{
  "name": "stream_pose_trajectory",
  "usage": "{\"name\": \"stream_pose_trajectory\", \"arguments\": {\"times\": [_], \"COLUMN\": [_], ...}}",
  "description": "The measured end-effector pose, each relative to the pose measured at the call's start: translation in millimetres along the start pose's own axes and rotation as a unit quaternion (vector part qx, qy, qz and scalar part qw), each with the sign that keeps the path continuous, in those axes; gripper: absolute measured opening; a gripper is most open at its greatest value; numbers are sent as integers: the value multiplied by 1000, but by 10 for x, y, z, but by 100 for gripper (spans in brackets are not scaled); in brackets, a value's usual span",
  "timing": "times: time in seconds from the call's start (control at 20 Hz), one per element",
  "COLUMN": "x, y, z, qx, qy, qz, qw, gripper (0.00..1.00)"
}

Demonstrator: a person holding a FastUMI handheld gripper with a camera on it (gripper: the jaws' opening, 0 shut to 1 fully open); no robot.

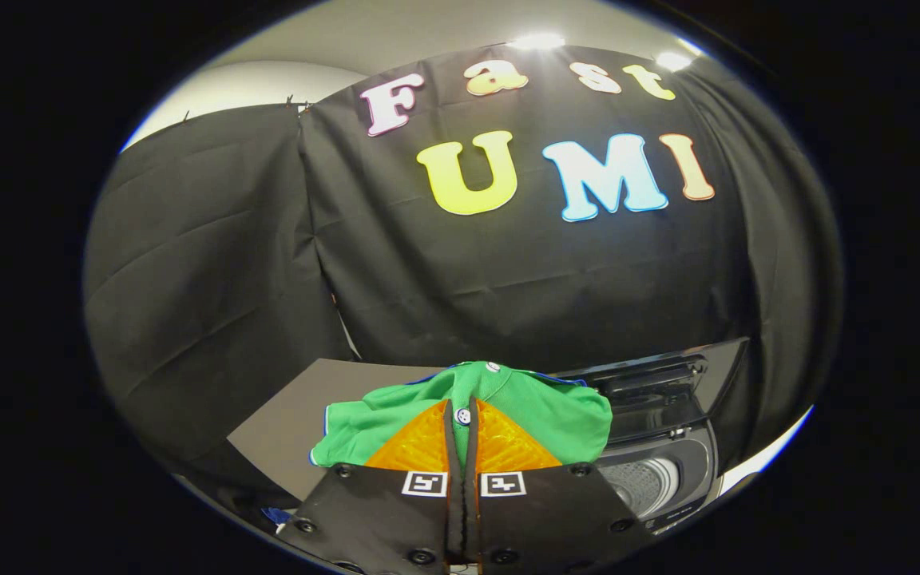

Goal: Put the clothes into the washing machine and then close the washing machine lid.

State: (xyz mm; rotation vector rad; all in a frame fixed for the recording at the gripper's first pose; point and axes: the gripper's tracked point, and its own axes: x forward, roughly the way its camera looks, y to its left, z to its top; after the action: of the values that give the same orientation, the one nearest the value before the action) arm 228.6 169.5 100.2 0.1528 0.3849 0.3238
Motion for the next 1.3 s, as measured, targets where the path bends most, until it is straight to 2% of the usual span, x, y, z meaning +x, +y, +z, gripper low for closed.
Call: {"name": "stream_pose_trajectory", "arguments": {"times": [0.75, 1.3], "x": [-283, -265], "y": [-1173, -1738], "z": [-1, -296], "qx": [40, 40], "qy": [-4, 25], "qz": [-60, -76], "qw": [997, 996], "gripper": [1, 1]}}
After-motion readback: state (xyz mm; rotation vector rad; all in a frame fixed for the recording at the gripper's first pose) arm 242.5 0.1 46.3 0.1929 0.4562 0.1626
